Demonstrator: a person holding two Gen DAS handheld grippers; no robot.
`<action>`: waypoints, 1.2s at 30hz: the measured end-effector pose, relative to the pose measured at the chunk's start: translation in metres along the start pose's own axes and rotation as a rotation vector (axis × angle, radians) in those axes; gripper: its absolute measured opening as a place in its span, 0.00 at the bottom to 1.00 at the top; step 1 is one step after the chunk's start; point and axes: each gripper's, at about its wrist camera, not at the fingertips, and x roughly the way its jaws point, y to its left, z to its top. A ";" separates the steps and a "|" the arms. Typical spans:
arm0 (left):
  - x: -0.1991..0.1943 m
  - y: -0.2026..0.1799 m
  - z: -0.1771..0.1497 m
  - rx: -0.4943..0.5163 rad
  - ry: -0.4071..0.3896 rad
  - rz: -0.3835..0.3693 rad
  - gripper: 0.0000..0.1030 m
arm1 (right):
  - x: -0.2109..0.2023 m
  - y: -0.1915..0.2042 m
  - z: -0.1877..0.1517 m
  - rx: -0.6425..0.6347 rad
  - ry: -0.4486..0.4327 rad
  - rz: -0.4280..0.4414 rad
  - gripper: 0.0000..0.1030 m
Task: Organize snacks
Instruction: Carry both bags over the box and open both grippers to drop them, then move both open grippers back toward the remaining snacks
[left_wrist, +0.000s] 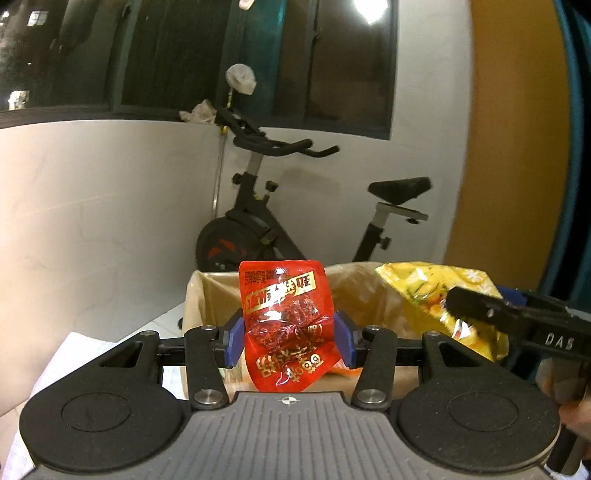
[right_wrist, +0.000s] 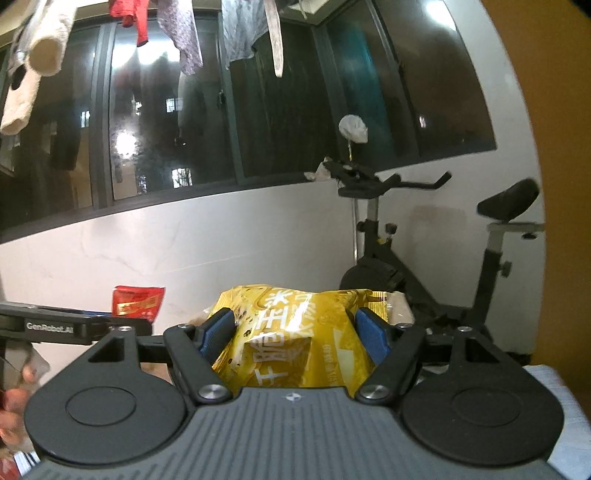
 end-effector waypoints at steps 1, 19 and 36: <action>0.008 0.001 0.003 0.000 0.011 -0.001 0.50 | 0.010 -0.001 0.003 0.003 0.008 0.000 0.72; 0.066 -0.002 0.004 0.082 0.146 0.048 0.77 | 0.073 -0.027 -0.003 0.080 0.154 -0.069 0.54; -0.025 0.043 -0.003 0.045 0.052 0.068 0.76 | -0.012 -0.023 -0.015 0.058 0.084 -0.051 0.55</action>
